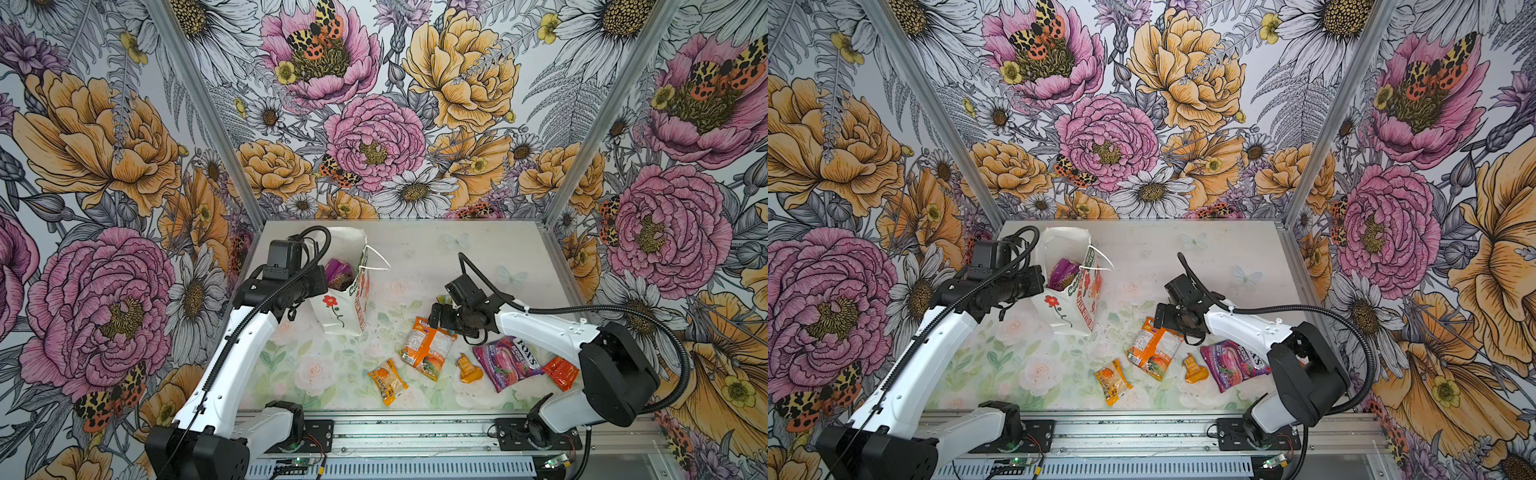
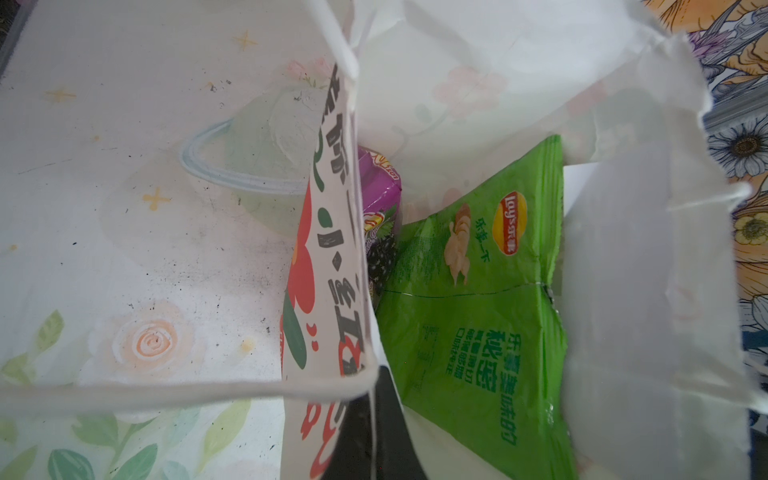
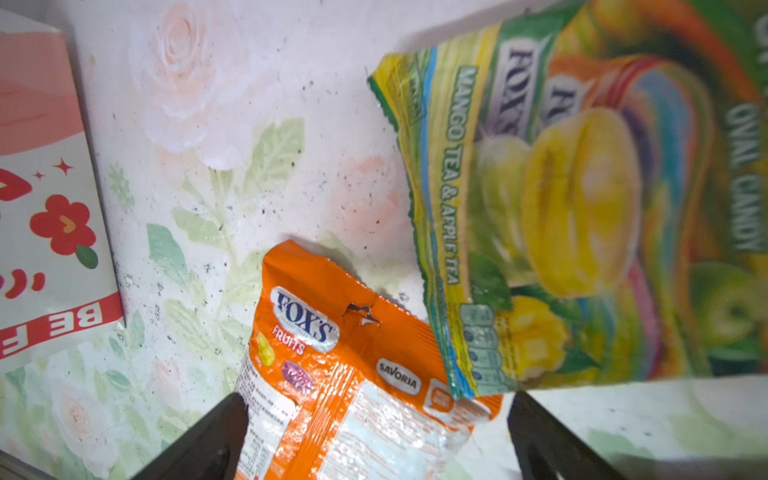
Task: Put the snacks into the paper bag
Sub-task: 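Drag the Fox's Spring Tea bag away from the pile and pinch its edge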
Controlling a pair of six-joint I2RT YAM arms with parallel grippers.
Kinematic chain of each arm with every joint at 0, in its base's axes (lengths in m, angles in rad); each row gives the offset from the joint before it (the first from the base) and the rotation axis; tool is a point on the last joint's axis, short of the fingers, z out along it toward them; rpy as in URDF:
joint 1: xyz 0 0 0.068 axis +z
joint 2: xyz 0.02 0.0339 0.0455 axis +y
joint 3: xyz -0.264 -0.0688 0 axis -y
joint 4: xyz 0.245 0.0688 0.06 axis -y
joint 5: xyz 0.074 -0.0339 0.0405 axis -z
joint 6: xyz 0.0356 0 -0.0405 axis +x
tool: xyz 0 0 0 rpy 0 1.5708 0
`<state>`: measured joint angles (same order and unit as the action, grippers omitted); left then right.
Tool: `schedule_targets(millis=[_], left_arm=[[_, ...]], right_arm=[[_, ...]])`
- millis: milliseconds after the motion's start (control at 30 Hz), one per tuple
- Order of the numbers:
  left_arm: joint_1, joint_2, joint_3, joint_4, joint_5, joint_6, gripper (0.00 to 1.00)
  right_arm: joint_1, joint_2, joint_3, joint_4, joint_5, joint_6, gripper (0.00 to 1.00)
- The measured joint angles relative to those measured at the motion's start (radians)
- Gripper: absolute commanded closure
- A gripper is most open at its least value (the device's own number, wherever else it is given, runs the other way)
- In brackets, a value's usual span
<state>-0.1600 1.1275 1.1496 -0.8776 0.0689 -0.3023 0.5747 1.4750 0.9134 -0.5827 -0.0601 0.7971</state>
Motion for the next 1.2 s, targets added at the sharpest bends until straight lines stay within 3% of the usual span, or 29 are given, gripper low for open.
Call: schedule_targets(millis=[267, 500, 800, 1067, 1200], left_arm=[[0.000, 0.000, 0.000, 0.000, 0.000, 0.000, 1.00], [0.000, 0.000, -0.004, 0.004, 0.000, 0.000, 1.00], [0.000, 0.000, -0.005, 0.007, 0.000, 0.000, 1.00], [0.000, 0.001, -0.005, 0.007, 0.000, 0.000, 1.00], [0.000, 0.003, -0.005, 0.008, 0.000, 0.000, 1.00]], right_arm=[[-0.270, -0.017, 0.062, -0.121, 0.130, -0.198, 0.02], [-0.464, 0.123, 0.111, -0.150, 0.049, -0.297, 0.14], [-0.480, 0.208, 0.114, -0.164, -0.071, -0.340, 0.24], [-0.468, 0.243, 0.123, -0.142, -0.121, -0.349, 0.50], [-0.462, 0.249, 0.124, -0.127, -0.148, -0.351, 0.68]])
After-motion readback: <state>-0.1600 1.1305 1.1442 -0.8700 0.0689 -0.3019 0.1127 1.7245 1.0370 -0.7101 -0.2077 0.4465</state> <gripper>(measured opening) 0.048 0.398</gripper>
